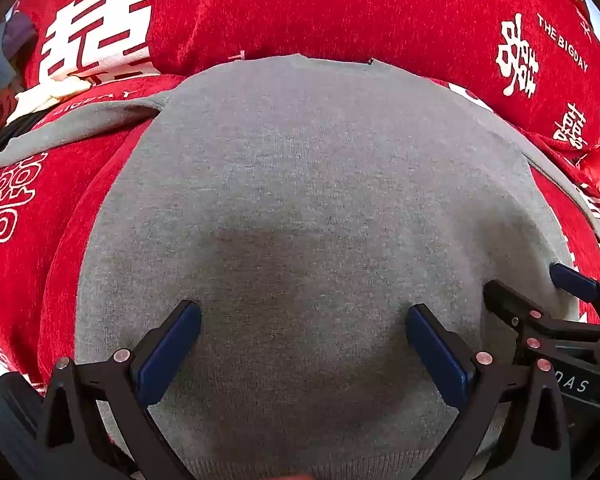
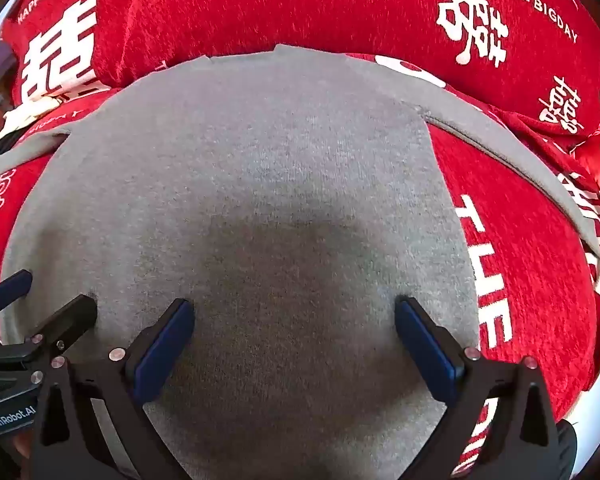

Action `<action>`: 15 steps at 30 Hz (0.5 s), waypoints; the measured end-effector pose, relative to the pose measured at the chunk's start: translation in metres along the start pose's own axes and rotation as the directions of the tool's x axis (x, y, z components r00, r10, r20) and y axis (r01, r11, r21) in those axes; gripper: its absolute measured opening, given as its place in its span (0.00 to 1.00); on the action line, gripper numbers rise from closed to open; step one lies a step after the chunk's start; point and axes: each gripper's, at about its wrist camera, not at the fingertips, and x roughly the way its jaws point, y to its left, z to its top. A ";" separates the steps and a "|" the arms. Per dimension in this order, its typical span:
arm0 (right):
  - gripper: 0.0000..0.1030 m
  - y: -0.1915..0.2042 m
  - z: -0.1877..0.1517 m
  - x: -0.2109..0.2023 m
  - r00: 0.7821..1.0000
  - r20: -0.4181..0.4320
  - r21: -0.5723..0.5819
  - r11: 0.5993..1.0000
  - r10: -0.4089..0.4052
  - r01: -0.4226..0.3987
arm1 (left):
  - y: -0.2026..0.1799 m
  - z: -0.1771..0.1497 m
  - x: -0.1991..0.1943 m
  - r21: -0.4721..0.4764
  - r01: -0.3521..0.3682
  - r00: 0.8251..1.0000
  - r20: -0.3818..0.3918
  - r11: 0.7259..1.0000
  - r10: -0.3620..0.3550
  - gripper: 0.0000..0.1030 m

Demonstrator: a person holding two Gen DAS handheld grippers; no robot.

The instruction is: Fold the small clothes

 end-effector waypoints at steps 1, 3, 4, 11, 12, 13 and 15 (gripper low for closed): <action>0.98 0.001 0.001 0.000 1.000 -0.013 -0.004 1.000 -0.007 0.007 | 0.000 0.000 0.000 -0.004 0.001 1.000 0.002 1.000 -0.001 1.00; 0.98 0.002 0.003 -0.002 1.000 -0.012 -0.005 1.000 -0.009 0.009 | 0.000 0.001 -0.001 -0.006 -0.002 1.000 0.007 1.000 0.002 1.00; 0.98 0.003 0.004 -0.003 1.000 -0.013 -0.005 1.000 -0.010 0.010 | -0.001 0.002 0.000 0.000 -0.005 1.000 -0.001 1.000 0.005 1.00; 0.98 -0.001 0.000 0.003 1.000 -0.020 -0.004 1.000 -0.013 0.013 | -0.002 0.000 -0.003 0.004 -0.006 1.000 0.020 1.000 0.006 1.00; 0.98 -0.002 -0.002 0.003 1.000 -0.017 -0.006 1.000 -0.014 0.014 | -0.002 0.001 -0.004 0.006 -0.006 1.000 0.017 1.000 0.006 1.00; 0.98 0.002 0.004 0.003 0.999 -0.032 -0.002 1.000 -0.017 0.017 | -0.002 0.002 -0.004 0.007 -0.006 1.000 0.016 1.000 0.006 1.00; 0.98 0.001 0.002 0.003 0.999 -0.034 0.003 1.000 -0.016 0.016 | -0.003 0.002 -0.004 0.010 -0.008 1.000 0.011 1.000 0.008 1.00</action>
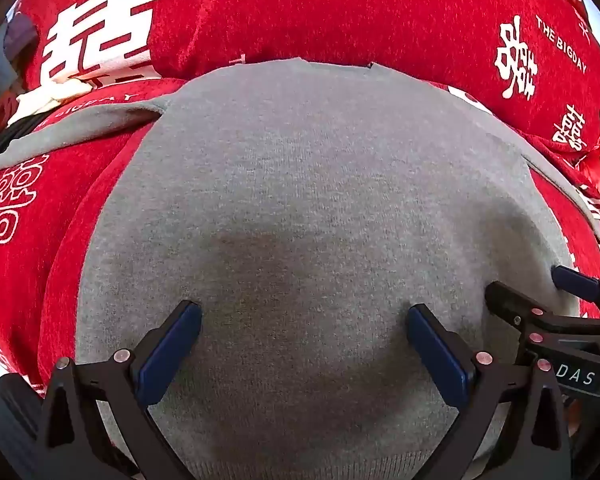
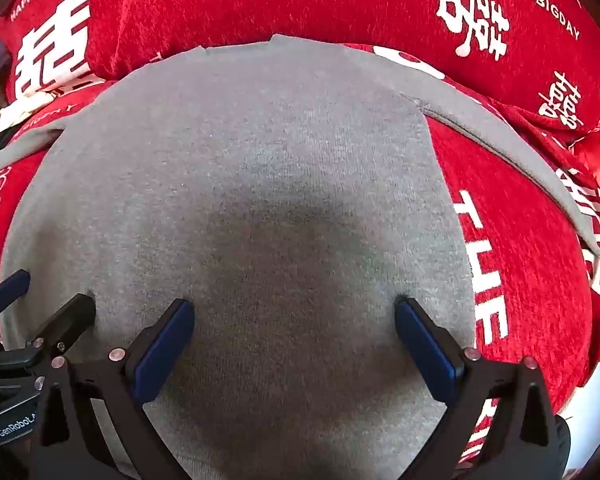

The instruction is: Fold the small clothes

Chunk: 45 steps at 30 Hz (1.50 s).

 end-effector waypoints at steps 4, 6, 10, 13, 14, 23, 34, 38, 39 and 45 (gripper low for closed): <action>0.99 0.000 0.002 0.001 1.000 -0.018 0.000 1.000 0.001 -0.001 | 0.000 0.000 0.000 0.012 -0.004 1.000 -0.002 1.000 0.004 1.00; 0.99 0.000 0.003 0.003 1.000 -0.027 0.001 1.000 0.000 0.000 | 0.000 0.000 0.001 0.019 -0.004 1.000 -0.001 1.000 0.004 1.00; 0.99 0.000 0.002 0.004 0.999 -0.032 0.004 1.000 -0.003 0.003 | -0.001 0.000 0.001 0.032 -0.006 1.000 -0.006 0.999 0.007 1.00; 0.99 0.001 0.003 0.004 0.999 -0.051 0.006 1.000 -0.002 0.002 | -0.001 0.002 0.003 0.036 -0.006 0.999 -0.038 0.999 0.007 1.00; 0.99 0.001 0.003 0.004 0.998 -0.062 0.005 1.000 -0.001 0.001 | -0.001 0.004 0.004 0.036 -0.006 0.998 -0.058 0.999 0.008 1.00; 0.99 0.001 0.016 0.006 0.984 -0.181 0.011 1.000 0.004 -0.002 | -0.001 0.011 0.011 0.019 -0.020 0.982 -0.185 1.000 0.023 1.00; 0.99 0.004 0.013 0.003 0.980 -0.200 0.006 1.000 0.001 0.000 | 0.001 0.020 0.019 0.007 -0.026 0.958 -0.286 1.000 0.027 1.00; 0.99 0.003 0.012 0.003 0.976 -0.218 0.020 1.000 0.009 -0.005 | 0.000 0.025 0.022 0.005 -0.025 0.950 -0.312 1.000 0.026 1.00; 1.00 0.004 0.011 0.003 0.973 -0.229 0.016 1.000 0.011 -0.007 | -0.001 0.025 0.022 0.008 -0.026 0.949 -0.314 1.000 0.027 1.00; 1.00 0.004 0.019 0.005 0.971 -0.241 0.012 1.000 0.012 -0.010 | -0.001 0.028 0.024 0.022 -0.027 0.943 -0.330 0.999 0.033 1.00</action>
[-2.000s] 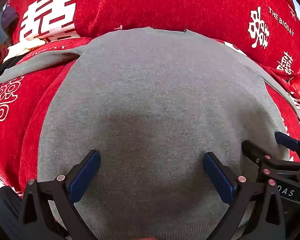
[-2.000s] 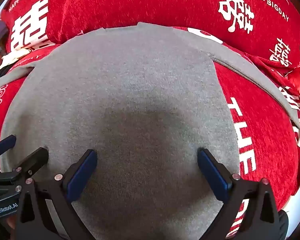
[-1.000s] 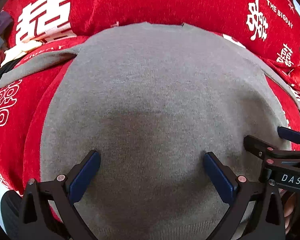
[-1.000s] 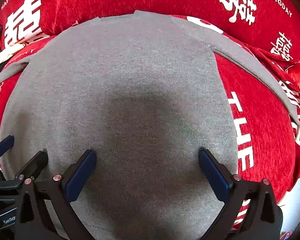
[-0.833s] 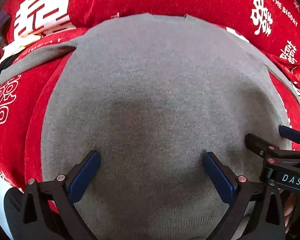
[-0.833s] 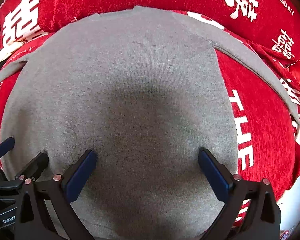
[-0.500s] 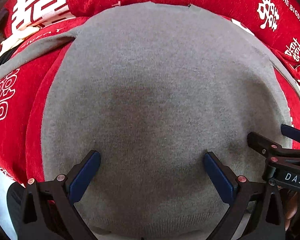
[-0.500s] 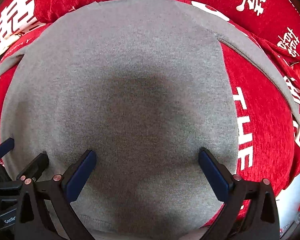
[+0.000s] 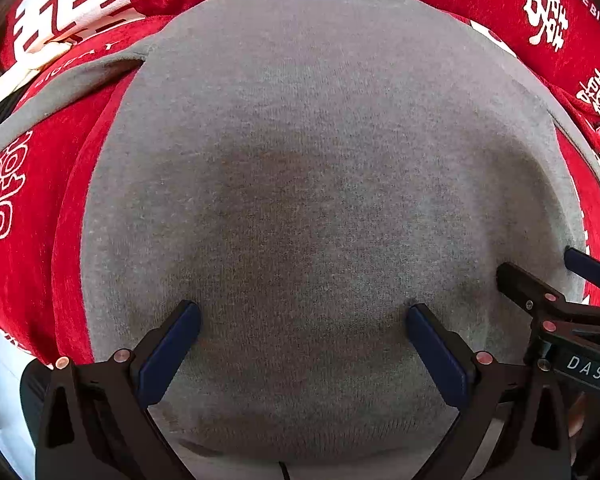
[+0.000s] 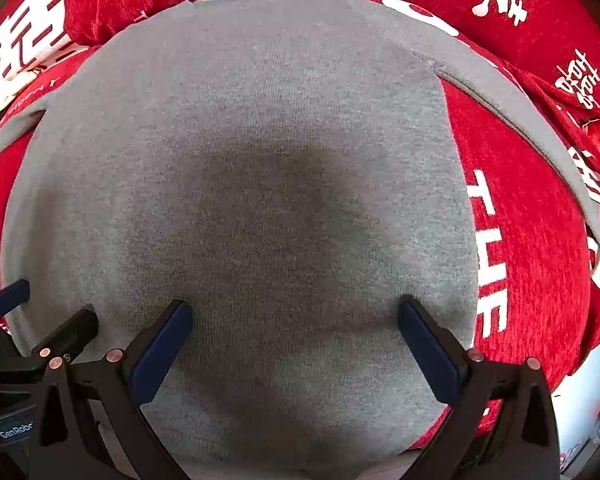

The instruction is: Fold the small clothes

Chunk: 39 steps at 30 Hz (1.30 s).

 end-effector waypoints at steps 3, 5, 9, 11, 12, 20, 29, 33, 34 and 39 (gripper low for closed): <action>1.00 0.002 -0.007 -0.002 1.000 0.007 -0.007 1.000 -0.005 0.005 | -0.001 0.000 -0.001 -0.004 -0.001 1.000 0.007 1.000 0.001 1.00; 1.00 0.004 -0.007 -0.003 1.000 0.003 -0.013 1.000 -0.006 0.006 | -0.001 -0.001 -0.001 -0.011 -0.001 1.000 0.018 1.000 0.001 1.00; 1.00 0.009 -0.014 -0.006 1.000 -0.002 -0.012 1.000 -0.010 0.010 | 0.001 -0.003 -0.002 -0.009 -0.001 1.000 0.011 1.000 0.001 1.00; 1.00 0.005 0.017 -0.007 1.000 -0.010 -0.008 1.000 -0.009 0.009 | 0.001 -0.002 -0.001 -0.006 -0.002 1.000 0.000 1.000 0.002 1.00; 1.00 0.005 0.018 -0.007 1.000 -0.010 -0.008 1.000 -0.010 0.010 | 0.000 -0.001 -0.001 -0.005 -0.002 1.000 -0.006 1.000 0.002 1.00; 1.00 -0.007 0.035 -0.006 1.000 -0.008 -0.010 1.000 0.011 -0.011 | 0.004 0.015 -0.014 -0.008 -0.076 0.997 0.001 0.997 0.076 1.00; 1.00 -0.030 0.054 -0.028 0.993 0.092 0.028 0.997 0.067 -0.070 | -0.006 0.049 -0.027 -0.005 -0.117 0.992 0.038 0.993 0.118 1.00; 1.00 -0.062 0.069 -0.034 0.989 0.127 0.110 0.990 0.075 -0.089 | -0.026 0.073 -0.032 0.038 -0.136 0.988 0.072 0.990 0.133 1.00; 1.00 -0.073 0.073 -0.034 0.988 0.132 0.133 0.987 0.075 -0.093 | -0.027 0.073 -0.031 0.047 -0.137 0.988 0.077 0.990 0.133 1.00; 1.00 -0.119 0.086 -0.029 0.987 0.149 0.226 0.969 0.066 -0.099 | -0.070 0.092 -0.033 0.102 -0.151 0.985 0.093 0.983 0.142 1.00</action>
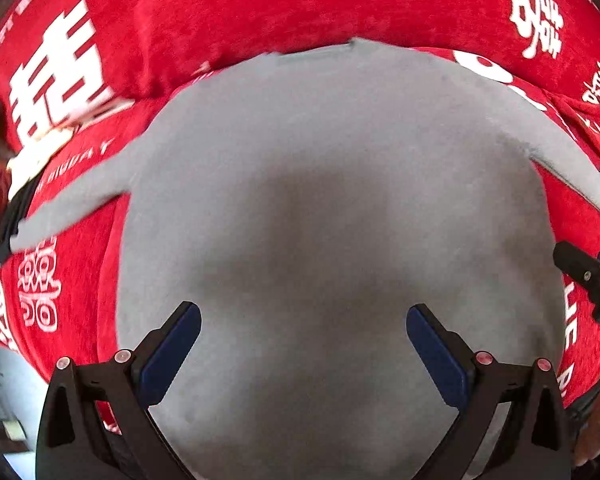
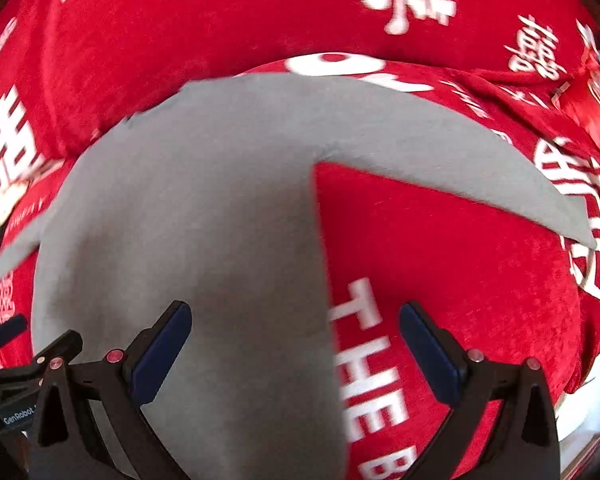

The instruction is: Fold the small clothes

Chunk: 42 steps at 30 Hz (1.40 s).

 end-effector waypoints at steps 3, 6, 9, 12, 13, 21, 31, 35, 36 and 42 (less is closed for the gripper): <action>1.00 -0.029 0.010 0.003 1.000 0.007 0.052 0.999 -0.005 0.005 | -0.022 0.015 0.003 0.041 -0.004 1.000 0.008 0.999 0.003 1.00; 1.00 -0.056 0.018 0.006 1.000 0.012 0.103 0.995 -0.017 0.016 | -0.044 0.028 0.006 0.067 0.009 1.000 0.009 0.998 -0.010 1.00; 1.00 -0.091 0.024 0.009 1.000 0.014 0.179 0.983 -0.027 0.024 | -0.064 0.041 0.013 0.074 0.031 1.000 -0.004 0.997 -0.031 1.00; 1.00 -0.126 0.026 0.014 1.000 0.006 0.262 0.965 -0.029 0.027 | -0.079 0.055 0.020 0.074 0.052 0.999 -0.018 0.996 -0.051 1.00; 1.00 -0.137 0.026 0.015 0.999 0.005 0.287 0.957 -0.034 0.031 | -0.085 0.059 0.023 0.072 0.056 0.998 -0.022 0.996 -0.055 1.00; 1.00 -0.229 0.035 0.024 0.995 0.059 0.485 0.873 -0.086 0.047 | -0.107 0.099 0.049 0.019 0.088 0.994 -0.059 0.996 -0.087 1.00; 0.61 -0.302 0.064 0.042 0.983 0.176 0.618 0.784 -0.059 -0.063 | -0.107 0.146 0.086 -0.057 0.075 0.993 -0.092 0.996 -0.080 1.00; 0.37 -0.298 0.072 0.045 0.981 0.194 0.571 0.816 -0.030 -0.088 | -0.110 0.172 0.094 -0.102 0.096 0.992 -0.066 0.990 -0.103 1.00; 0.32 -0.297 0.073 0.046 0.980 0.193 0.568 0.820 -0.042 -0.077 | -0.112 0.176 0.096 -0.101 0.089 0.993 -0.067 0.991 -0.096 1.00; 0.07 -0.306 0.069 0.026 0.955 0.284 0.588 0.802 -0.086 -0.103 | -0.121 0.193 0.110 -0.108 0.068 0.995 -0.071 0.992 -0.076 1.00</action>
